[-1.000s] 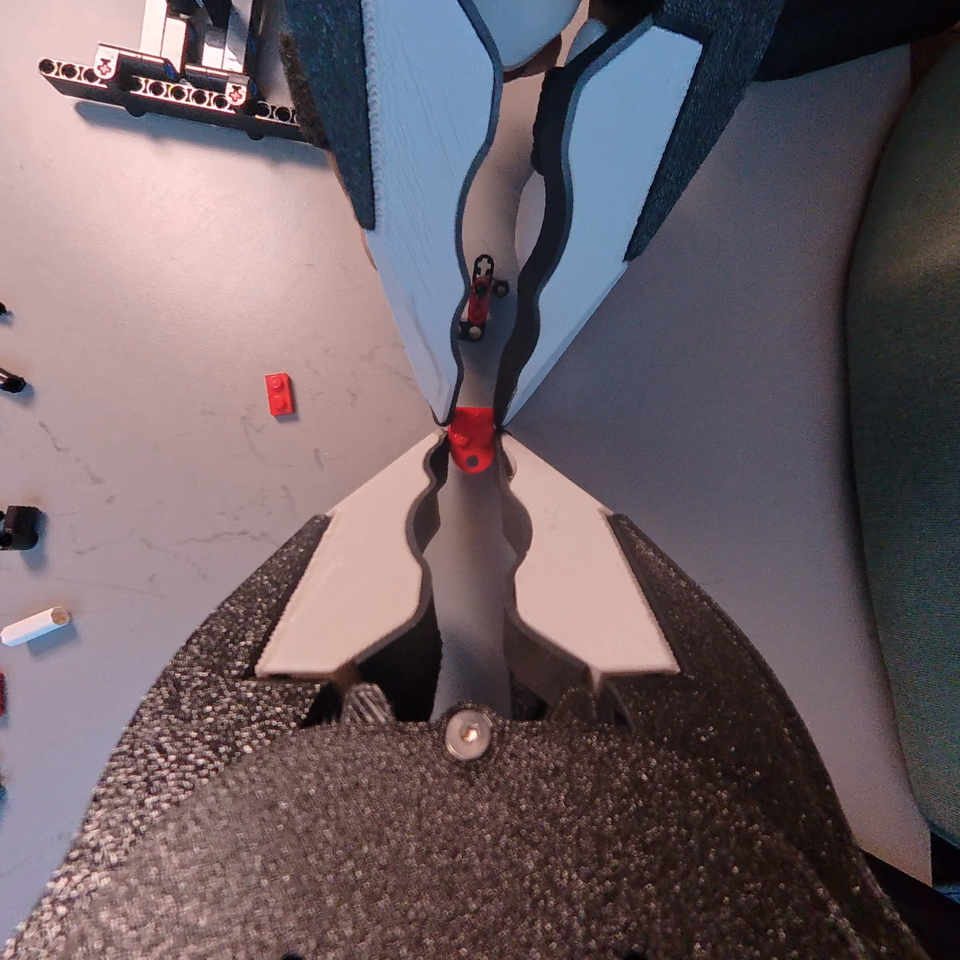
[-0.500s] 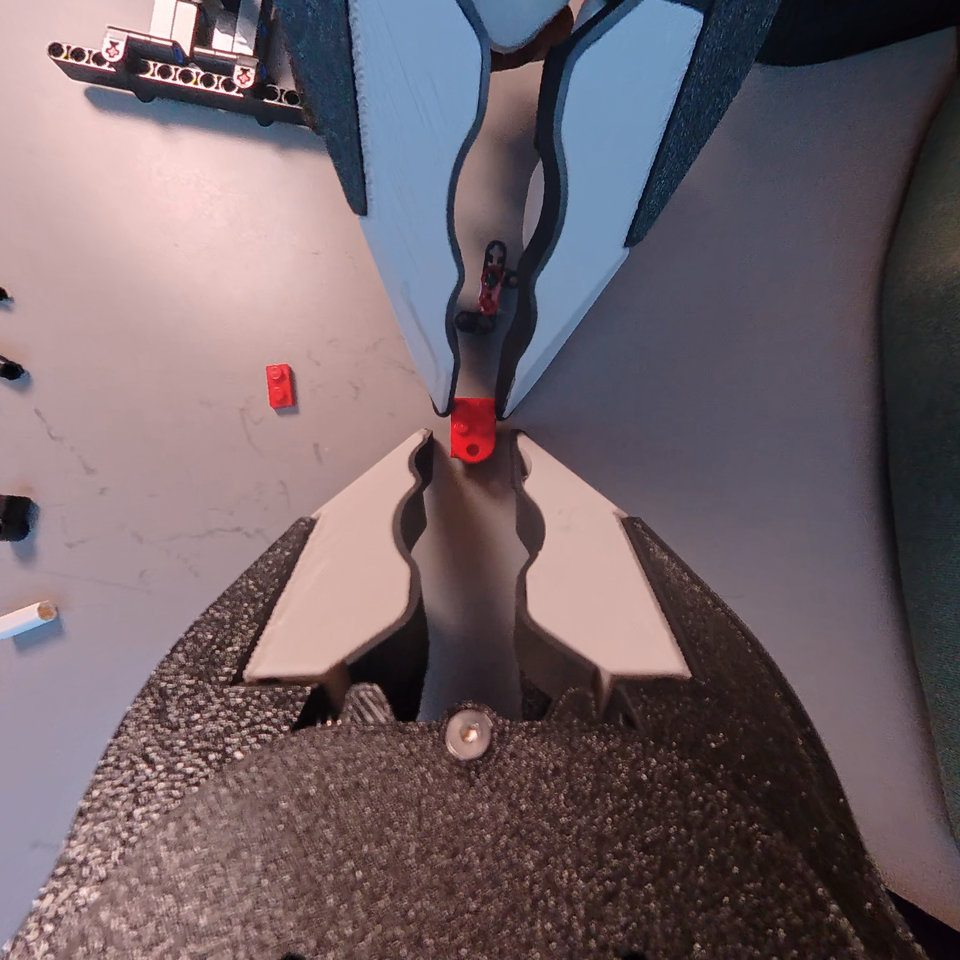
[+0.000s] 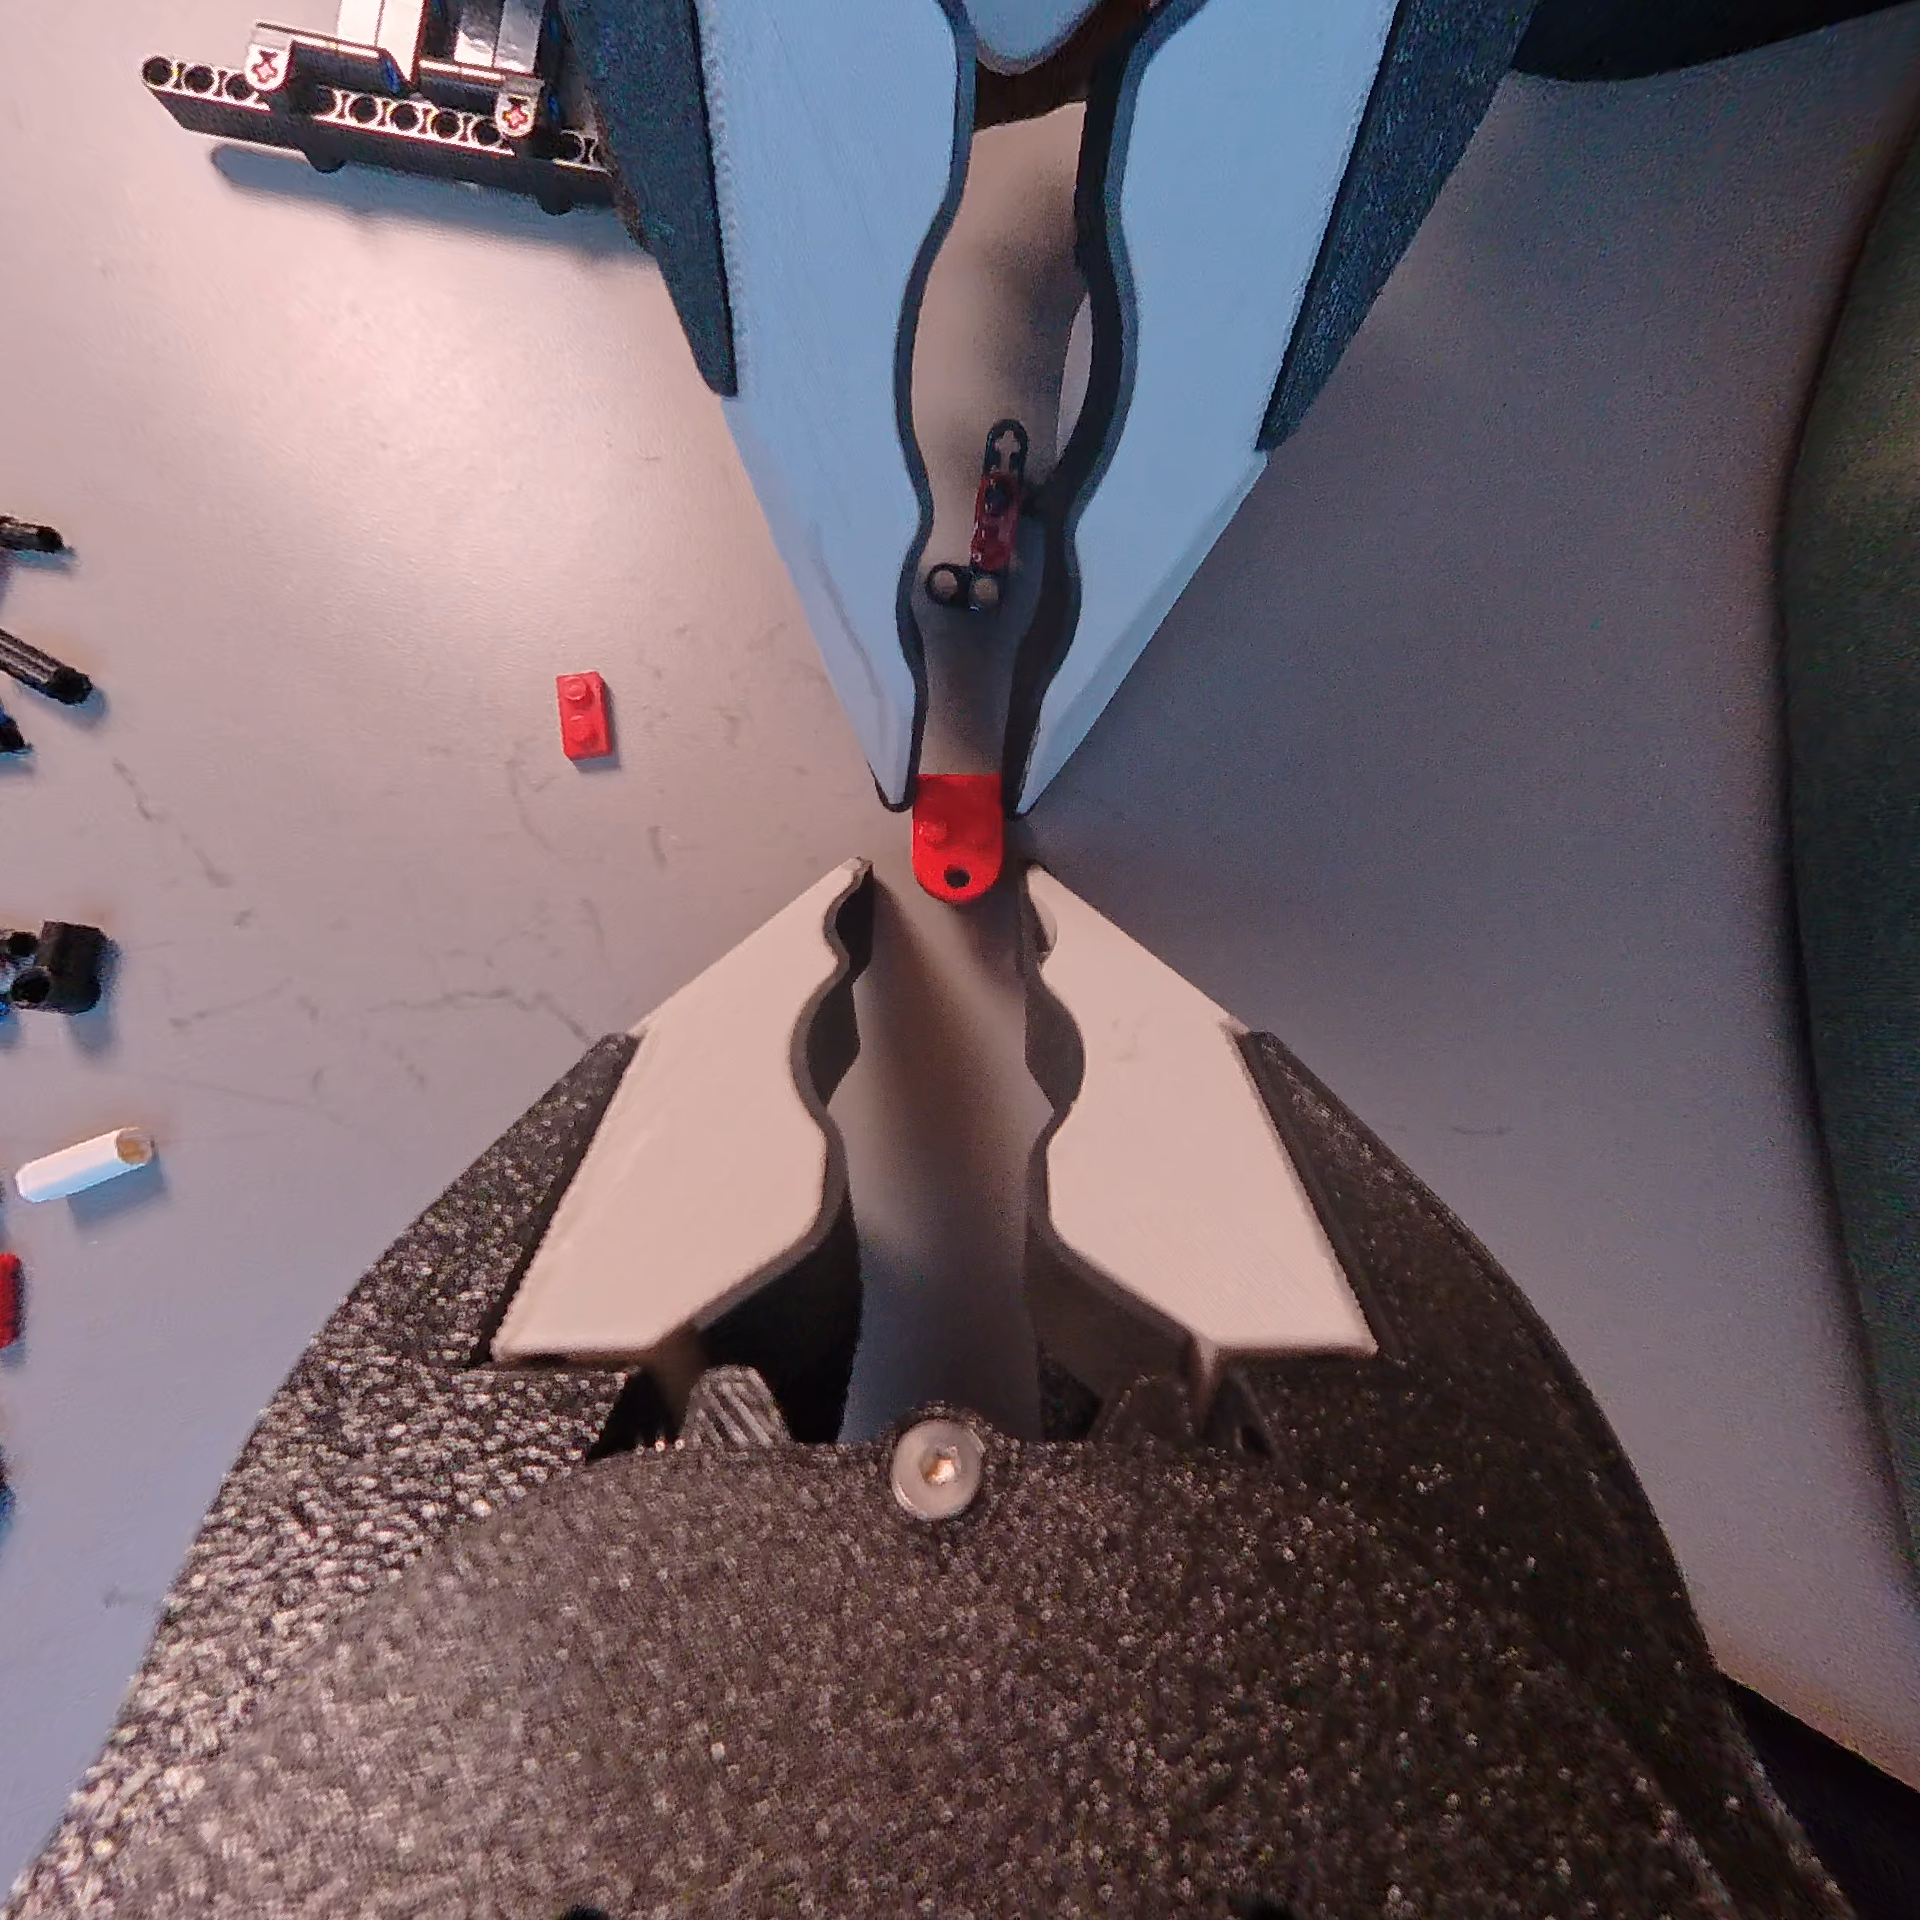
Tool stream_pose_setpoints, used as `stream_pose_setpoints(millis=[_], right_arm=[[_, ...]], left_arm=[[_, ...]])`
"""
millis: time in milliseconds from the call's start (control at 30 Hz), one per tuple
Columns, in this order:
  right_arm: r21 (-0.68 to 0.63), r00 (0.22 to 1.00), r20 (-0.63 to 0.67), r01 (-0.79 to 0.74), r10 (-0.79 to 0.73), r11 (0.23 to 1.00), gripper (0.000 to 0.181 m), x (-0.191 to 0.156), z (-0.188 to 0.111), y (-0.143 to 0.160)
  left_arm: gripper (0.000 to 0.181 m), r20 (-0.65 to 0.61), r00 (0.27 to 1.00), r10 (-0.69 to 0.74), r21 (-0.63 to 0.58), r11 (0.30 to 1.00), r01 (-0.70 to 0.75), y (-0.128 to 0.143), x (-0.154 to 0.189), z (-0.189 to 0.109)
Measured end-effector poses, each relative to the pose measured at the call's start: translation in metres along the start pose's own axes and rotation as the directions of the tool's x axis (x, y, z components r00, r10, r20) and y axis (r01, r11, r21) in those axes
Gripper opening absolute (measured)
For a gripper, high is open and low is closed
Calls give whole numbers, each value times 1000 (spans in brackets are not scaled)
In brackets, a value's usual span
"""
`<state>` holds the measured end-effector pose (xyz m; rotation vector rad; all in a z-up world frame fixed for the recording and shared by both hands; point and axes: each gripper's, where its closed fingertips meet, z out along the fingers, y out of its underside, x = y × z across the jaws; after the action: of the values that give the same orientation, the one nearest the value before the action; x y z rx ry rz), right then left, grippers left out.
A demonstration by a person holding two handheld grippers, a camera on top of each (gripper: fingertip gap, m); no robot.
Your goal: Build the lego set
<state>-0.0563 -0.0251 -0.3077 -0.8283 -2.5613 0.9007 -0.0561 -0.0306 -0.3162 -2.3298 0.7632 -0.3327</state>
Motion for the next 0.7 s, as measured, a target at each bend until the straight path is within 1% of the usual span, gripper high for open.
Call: stream_pose_setpoints(millis=[267,367,433,533,700], right_arm=[[-31,1000,1,-1,1,1000,16,-1,4,3],[-29,1000,4,-5,5,1000,16,-1,4,2],[-45,1000,7,-7,7,999,16,-2,6,5],[-41,1000,18,-16,17,999,16,-3,6,4],[-38,1000,18,-17,18,999,15,-3,6,3]], left_arm=[[22,9,1000,19,4,1000,-20,0,0,1],[23,8,999,37,7,999,-37,-1,2,1],[20,-2,999,40,10,999,-40,-1,4,2],[17,-6,999,38,17,999,-38,-3,5,3],[17,-7,999,35,20,999,-35,-3,5,3]])
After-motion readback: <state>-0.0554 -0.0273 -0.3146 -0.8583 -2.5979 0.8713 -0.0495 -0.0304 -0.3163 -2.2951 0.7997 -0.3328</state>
